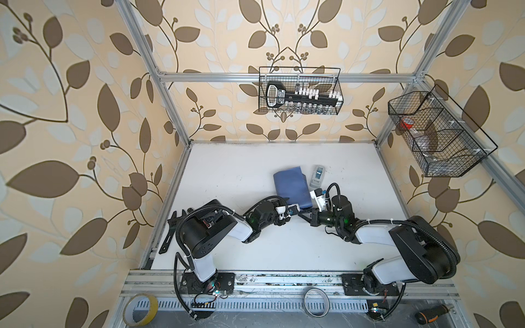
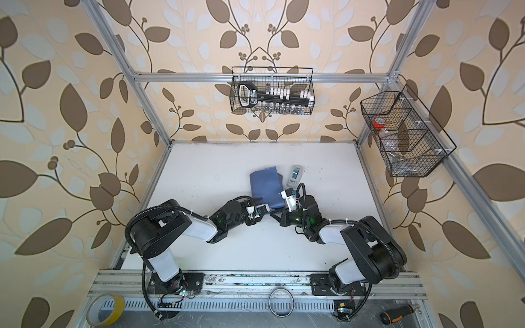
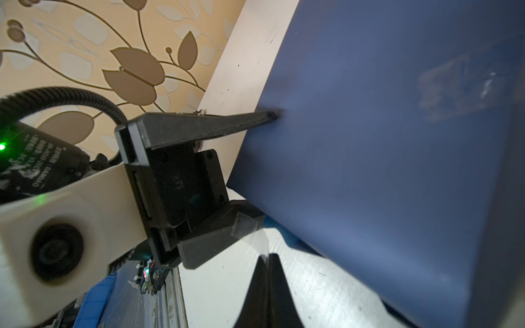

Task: Wrap a gift box in wrapping paper
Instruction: Stick the wrapping paper to the gift box.

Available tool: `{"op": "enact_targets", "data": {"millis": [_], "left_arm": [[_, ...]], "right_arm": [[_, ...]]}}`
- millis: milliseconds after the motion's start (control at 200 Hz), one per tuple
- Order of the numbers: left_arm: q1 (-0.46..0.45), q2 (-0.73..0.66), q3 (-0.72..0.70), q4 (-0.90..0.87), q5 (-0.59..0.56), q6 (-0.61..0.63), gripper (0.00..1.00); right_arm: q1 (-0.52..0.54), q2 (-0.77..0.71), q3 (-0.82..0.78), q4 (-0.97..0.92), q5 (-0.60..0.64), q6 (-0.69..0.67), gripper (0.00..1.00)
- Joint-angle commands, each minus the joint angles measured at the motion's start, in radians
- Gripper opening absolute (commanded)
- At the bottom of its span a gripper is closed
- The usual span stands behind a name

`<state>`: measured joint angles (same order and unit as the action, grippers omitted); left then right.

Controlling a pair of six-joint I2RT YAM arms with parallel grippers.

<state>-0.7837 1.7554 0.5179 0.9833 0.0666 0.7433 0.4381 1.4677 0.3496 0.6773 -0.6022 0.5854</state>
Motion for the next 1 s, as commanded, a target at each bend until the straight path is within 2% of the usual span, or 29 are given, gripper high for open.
{"op": "enact_targets", "data": {"millis": [0,995], "left_arm": [[0.004,0.018,-0.025,-0.061,0.003,-0.013,0.58],[0.005,0.014,-0.024,-0.065,0.005,-0.013,0.58]], "right_arm": [[-0.005,0.011,0.013,0.016,0.003,-0.022,0.00],[-0.013,0.034,0.053,-0.013,0.030,-0.025,0.00]]}}
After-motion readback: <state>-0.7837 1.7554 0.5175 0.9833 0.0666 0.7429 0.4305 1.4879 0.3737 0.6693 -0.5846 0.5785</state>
